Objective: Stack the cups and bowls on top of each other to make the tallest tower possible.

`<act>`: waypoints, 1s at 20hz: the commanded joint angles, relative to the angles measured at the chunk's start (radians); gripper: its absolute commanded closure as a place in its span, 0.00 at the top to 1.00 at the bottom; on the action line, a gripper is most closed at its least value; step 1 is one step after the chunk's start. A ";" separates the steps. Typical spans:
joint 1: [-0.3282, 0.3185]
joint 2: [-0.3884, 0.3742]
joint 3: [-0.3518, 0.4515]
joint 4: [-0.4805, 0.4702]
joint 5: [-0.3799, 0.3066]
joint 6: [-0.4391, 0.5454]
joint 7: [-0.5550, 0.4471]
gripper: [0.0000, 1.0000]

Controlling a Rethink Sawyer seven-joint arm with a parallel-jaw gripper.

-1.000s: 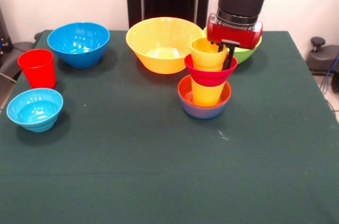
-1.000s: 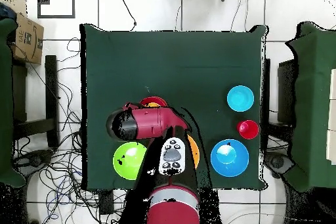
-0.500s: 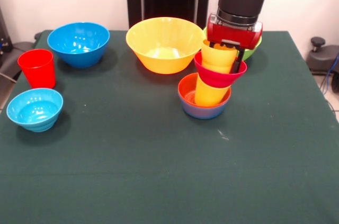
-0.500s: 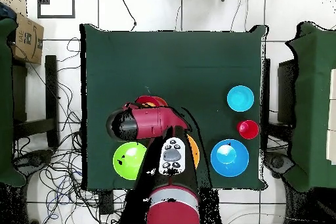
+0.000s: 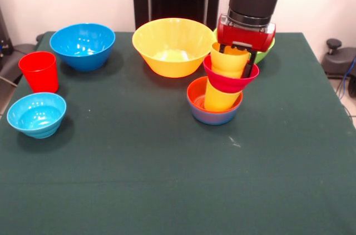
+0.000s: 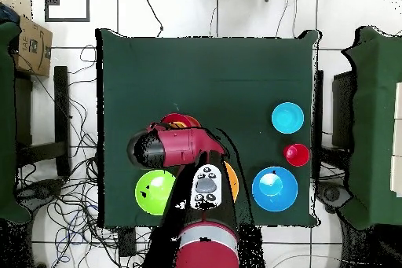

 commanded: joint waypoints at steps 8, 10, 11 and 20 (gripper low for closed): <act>-0.005 -0.025 0.055 -0.017 0.033 0.055 0.091 1.00; -0.014 -0.043 0.059 -0.011 0.033 0.071 0.080 1.00; -0.020 -0.052 0.062 -0.006 0.033 0.077 0.074 1.00; -0.076 -0.088 0.085 0.002 0.020 0.113 0.020 1.00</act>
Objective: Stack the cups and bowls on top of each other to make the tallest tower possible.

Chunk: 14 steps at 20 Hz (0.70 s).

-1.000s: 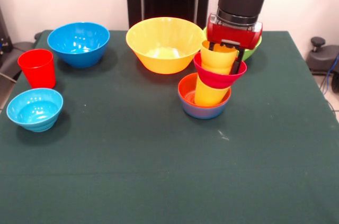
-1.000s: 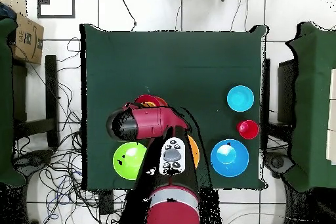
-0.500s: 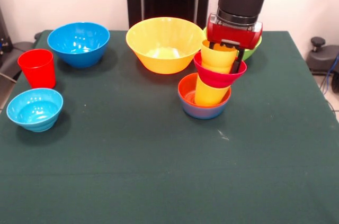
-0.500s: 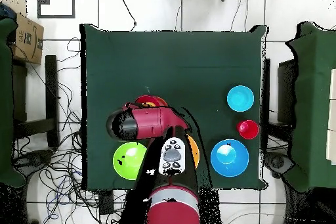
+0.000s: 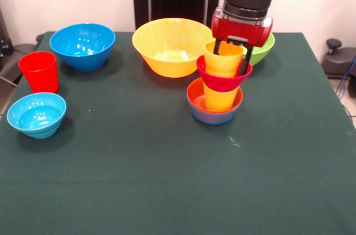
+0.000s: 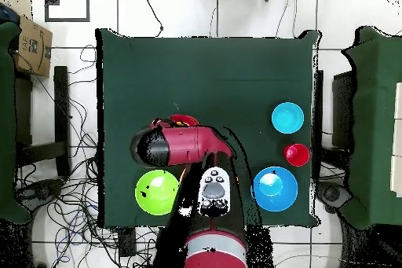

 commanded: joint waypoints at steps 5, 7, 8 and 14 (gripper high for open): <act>-0.086 -0.038 0.100 -0.001 0.003 0.108 -0.004 1.00; -0.090 -0.031 0.104 -0.005 -0.001 0.102 -0.002 1.00; -0.089 -0.027 0.104 -0.007 -0.002 0.098 0.001 1.00; -0.061 -0.012 0.098 -0.007 0.000 0.078 0.038 1.00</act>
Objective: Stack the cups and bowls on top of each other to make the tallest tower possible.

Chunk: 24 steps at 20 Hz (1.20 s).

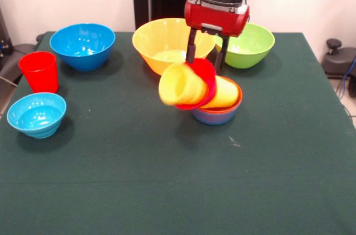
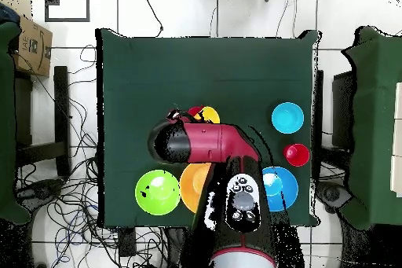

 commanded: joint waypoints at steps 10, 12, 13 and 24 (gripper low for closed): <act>0.108 0.036 0.047 -0.007 0.025 0.069 0.114 1.00; 0.109 0.038 0.045 -0.011 0.029 0.072 0.112 1.00; 0.110 0.040 0.043 -0.014 0.029 0.074 0.110 1.00; 0.125 0.091 0.013 -0.066 0.023 0.068 0.106 1.00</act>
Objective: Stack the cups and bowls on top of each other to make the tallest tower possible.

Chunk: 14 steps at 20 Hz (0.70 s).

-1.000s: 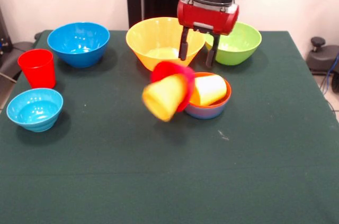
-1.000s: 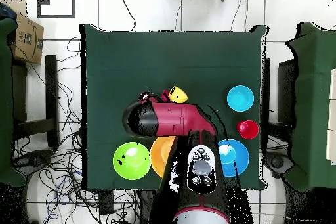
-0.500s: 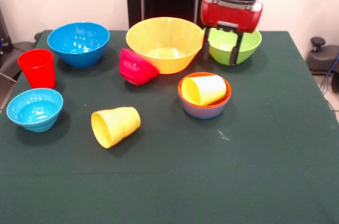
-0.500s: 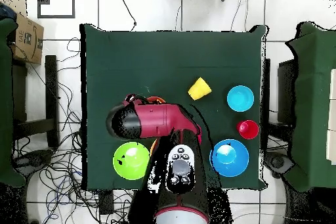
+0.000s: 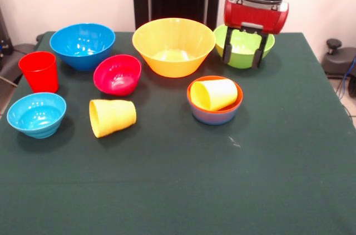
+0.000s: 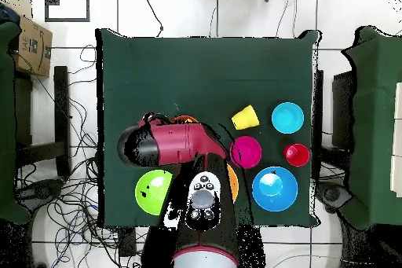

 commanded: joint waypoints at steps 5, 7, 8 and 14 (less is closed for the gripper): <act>-0.010 0.084 0.035 -0.047 0.016 0.061 0.085 1.00; -0.026 0.092 0.044 -0.054 0.013 0.056 0.070 1.00; -0.031 0.094 0.047 -0.054 0.012 0.055 0.065 1.00; -0.037 0.094 0.051 -0.069 0.009 0.071 0.054 1.00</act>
